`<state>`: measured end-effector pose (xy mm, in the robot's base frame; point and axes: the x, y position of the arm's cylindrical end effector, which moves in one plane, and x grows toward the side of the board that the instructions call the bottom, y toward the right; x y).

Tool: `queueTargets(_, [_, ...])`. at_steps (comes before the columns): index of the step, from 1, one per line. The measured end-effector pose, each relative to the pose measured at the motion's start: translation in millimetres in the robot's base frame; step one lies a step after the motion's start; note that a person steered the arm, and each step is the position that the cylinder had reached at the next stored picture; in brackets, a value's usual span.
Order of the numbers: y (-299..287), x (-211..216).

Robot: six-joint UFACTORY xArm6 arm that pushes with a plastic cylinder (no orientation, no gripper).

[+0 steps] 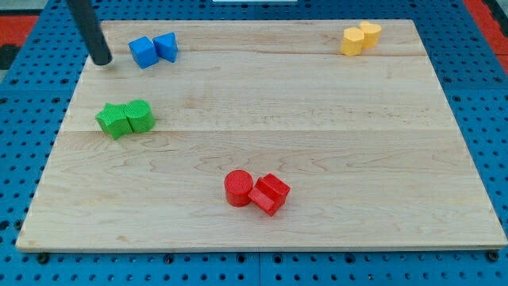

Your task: Push the blue blocks closely to the yellow blocks

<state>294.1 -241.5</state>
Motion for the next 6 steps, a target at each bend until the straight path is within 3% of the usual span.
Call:
queueTargets(1, [28.6,-12.8])
queueTargets(4, [236.5,-69.2])
queueTargets(6, [285.0,-74.2])
